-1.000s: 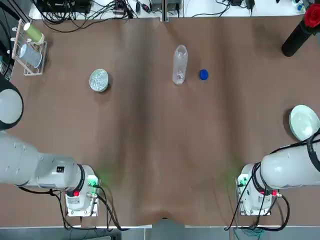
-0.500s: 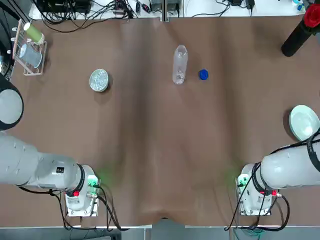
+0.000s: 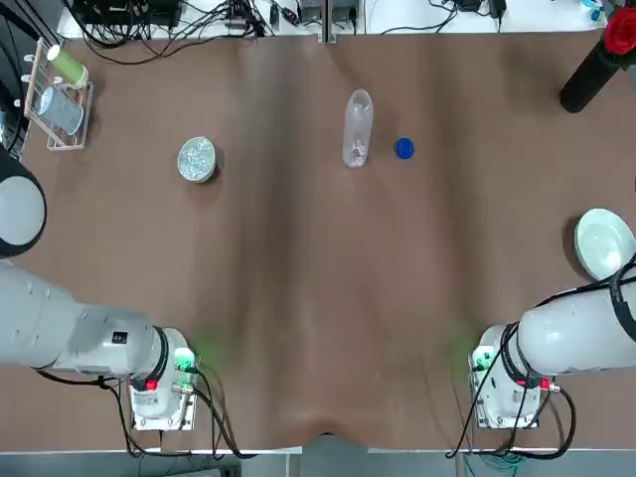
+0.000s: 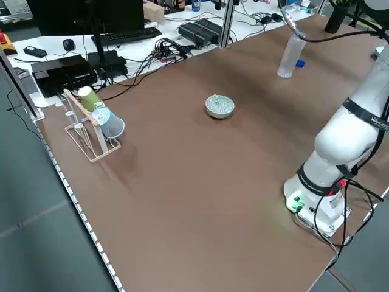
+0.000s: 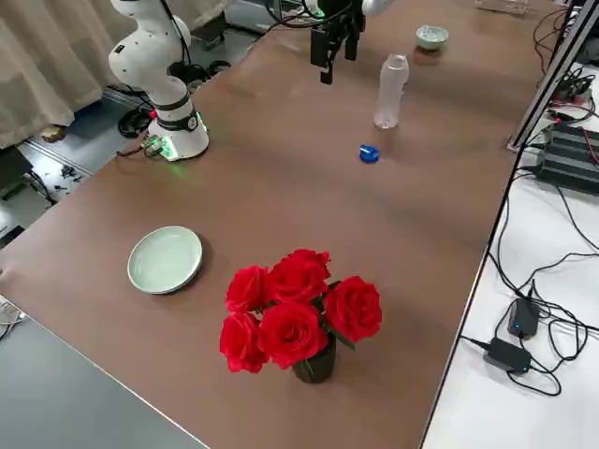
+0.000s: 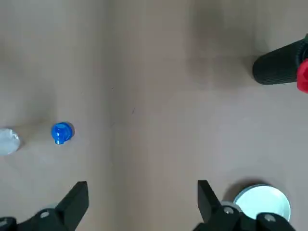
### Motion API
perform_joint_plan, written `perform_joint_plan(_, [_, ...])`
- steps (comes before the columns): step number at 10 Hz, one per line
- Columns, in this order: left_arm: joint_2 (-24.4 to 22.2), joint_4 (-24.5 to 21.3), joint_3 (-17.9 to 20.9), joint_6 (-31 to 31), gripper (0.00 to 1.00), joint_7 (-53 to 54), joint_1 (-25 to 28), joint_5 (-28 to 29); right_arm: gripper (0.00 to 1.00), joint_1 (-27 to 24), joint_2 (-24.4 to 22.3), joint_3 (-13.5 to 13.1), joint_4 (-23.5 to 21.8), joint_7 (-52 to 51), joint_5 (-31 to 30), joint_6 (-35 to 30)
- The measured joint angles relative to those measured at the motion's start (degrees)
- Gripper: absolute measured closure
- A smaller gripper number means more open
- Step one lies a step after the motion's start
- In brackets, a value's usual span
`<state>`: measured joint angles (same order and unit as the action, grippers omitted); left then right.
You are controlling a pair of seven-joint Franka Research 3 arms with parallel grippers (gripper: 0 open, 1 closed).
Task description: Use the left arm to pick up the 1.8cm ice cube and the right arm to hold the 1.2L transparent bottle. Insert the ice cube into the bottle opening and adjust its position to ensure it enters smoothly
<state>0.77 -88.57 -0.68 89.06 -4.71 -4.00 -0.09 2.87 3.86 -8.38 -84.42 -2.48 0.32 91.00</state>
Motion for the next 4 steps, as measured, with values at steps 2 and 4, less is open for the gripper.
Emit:
perform_joint_plan(2, [0.04,-0.03,0.00,0.12,0.02,0.00,0.00,0.00,0.00,-0.01,0.05,-0.06,0.00,0.05,0.00,0.11])
perform_joint_plan(4, [0.07,-0.04,0.00,0.37,0.01,0.00,0.00,0.00,0.00,0.00,0.11,-0.05,0.00,0.07,0.00,0.22])
